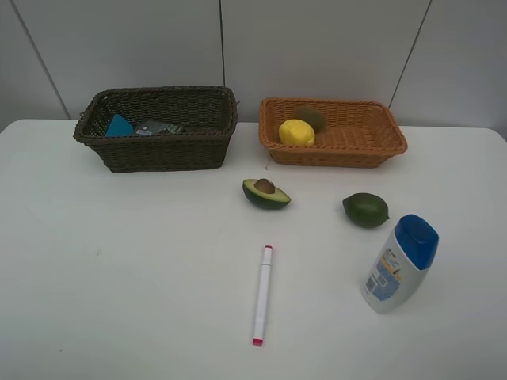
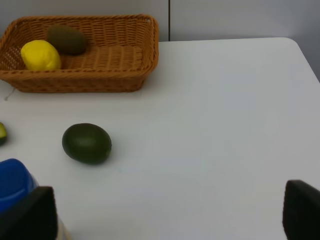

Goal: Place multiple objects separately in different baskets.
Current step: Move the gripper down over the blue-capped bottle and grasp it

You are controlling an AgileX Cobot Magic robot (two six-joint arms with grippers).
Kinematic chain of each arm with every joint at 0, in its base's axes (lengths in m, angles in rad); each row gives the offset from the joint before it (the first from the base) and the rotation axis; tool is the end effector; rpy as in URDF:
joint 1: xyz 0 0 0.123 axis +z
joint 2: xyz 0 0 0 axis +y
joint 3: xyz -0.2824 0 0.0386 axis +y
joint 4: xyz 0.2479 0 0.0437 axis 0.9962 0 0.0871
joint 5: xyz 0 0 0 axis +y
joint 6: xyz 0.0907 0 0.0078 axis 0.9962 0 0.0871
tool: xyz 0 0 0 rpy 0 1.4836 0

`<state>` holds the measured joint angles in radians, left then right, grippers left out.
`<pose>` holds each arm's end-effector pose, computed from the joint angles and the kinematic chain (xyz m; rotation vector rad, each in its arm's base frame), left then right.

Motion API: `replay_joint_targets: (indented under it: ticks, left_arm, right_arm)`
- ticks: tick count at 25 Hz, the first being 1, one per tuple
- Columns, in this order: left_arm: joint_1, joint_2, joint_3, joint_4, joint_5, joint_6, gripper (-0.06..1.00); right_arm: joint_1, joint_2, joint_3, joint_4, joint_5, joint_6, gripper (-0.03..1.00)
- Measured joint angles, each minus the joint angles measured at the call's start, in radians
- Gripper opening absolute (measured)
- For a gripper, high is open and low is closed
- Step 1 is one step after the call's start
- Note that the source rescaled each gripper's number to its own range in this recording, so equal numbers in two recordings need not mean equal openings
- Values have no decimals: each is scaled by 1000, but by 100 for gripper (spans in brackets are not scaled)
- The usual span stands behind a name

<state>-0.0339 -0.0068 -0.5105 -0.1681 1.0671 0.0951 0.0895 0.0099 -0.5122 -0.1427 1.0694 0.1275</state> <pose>-0.0085 -0.0131 0.2804 0.1407 2.0210 -0.1620 -0.0045 -0.0118 0.2806 0.0463 2.0420 -0.0354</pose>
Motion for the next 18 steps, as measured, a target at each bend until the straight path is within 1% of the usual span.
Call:
replay_joint_targets:
  ticks: [2,5,9,12,15,18]
  left_arm:
    - [2,0,0,0,0,0,100]
    - [2,0,0,0,0,0,100]
    - [3,0,0,0,-1,0,100]
    - [3,0,0,0,-3,0,100]
    - [3,0,0,0,-3,0,100]
    - [3,0,0,0,-3,0,100]
  right_arm:
    - [0,56,-2,-6,-6,0,99]
    - [0,212,-22,-22,-34,0,99]
    - [0,516,-65,-38,-95,0,99]
    - [0,781,-140,-38,-125,15,99]
    - [0,1028,-244,-9,-96,-2,99]
    - [0,1210,-353,55,-13,-23,99]
